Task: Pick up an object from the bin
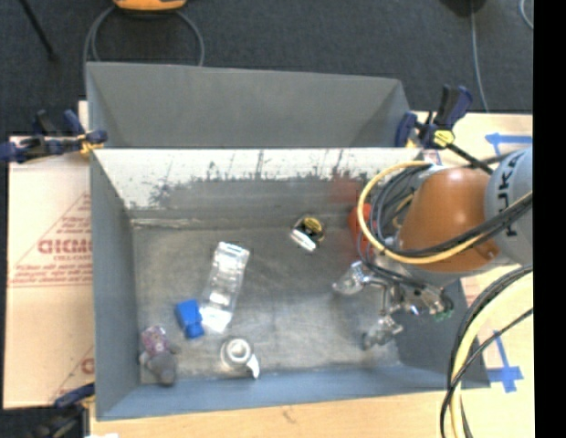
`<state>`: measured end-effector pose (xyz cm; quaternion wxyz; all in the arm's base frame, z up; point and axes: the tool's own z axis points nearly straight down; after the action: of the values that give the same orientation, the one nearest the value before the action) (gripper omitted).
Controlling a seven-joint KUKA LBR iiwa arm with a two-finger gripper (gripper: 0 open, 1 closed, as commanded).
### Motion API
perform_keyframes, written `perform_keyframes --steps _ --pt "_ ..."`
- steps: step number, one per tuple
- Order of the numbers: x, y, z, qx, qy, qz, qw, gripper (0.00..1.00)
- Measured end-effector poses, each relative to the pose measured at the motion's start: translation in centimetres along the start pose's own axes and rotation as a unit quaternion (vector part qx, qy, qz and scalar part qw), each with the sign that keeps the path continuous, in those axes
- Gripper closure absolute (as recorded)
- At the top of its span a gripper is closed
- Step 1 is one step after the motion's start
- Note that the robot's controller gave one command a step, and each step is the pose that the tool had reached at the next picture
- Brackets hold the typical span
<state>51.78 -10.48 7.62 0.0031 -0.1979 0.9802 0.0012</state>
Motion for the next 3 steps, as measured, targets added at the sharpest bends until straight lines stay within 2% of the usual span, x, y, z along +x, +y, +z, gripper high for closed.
perform_keyframes --steps 1,2,3 --pt "3.8 -3.7 -13.9 0.005 -0.0007 0.026 0.9997 0.00" --pt "-8.8 -7.7 -15.1 0.003 -0.0006 -0.079 0.9969 0.00" --pt "-7.0 2.4 -5.4 -0.004 0.0052 -0.112 0.9937 0.00"
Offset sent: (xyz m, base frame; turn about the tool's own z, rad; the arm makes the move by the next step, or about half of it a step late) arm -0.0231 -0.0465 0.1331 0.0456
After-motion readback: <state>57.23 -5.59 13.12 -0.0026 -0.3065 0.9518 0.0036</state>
